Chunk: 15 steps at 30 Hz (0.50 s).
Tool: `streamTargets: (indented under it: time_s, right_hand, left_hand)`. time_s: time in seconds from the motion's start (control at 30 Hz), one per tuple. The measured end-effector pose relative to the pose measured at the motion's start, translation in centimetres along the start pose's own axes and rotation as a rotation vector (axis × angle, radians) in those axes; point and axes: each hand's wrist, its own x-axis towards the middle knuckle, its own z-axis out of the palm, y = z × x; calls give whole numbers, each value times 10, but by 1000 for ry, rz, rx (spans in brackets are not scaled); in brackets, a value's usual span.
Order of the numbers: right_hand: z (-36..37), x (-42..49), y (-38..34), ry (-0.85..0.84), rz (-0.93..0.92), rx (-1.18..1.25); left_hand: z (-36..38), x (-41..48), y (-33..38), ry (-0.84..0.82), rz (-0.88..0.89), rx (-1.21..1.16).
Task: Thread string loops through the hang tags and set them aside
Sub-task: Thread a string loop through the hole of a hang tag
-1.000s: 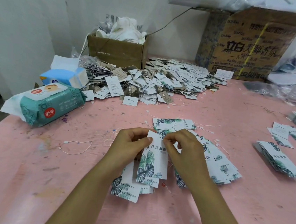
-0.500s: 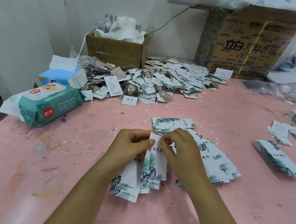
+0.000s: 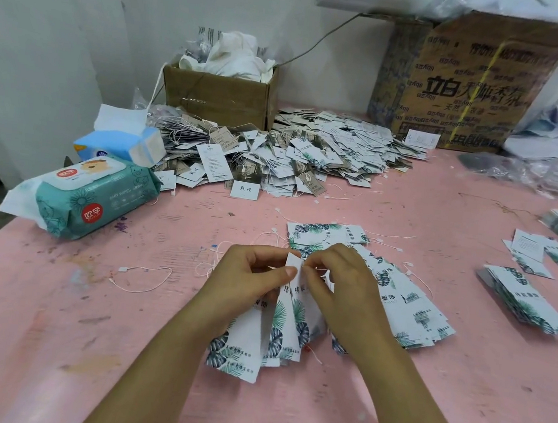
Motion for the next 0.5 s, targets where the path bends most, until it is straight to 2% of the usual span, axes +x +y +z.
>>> streamTargets:
  time_s: [0.27,0.5]
  right_hand:
    - [0,0,2,75,35,204]
    - [8,-1,-1,84,29,367]
  left_hand:
    - [-3,1,2,-11,103,-65]
    - [-4,1,1,16,68,-95]
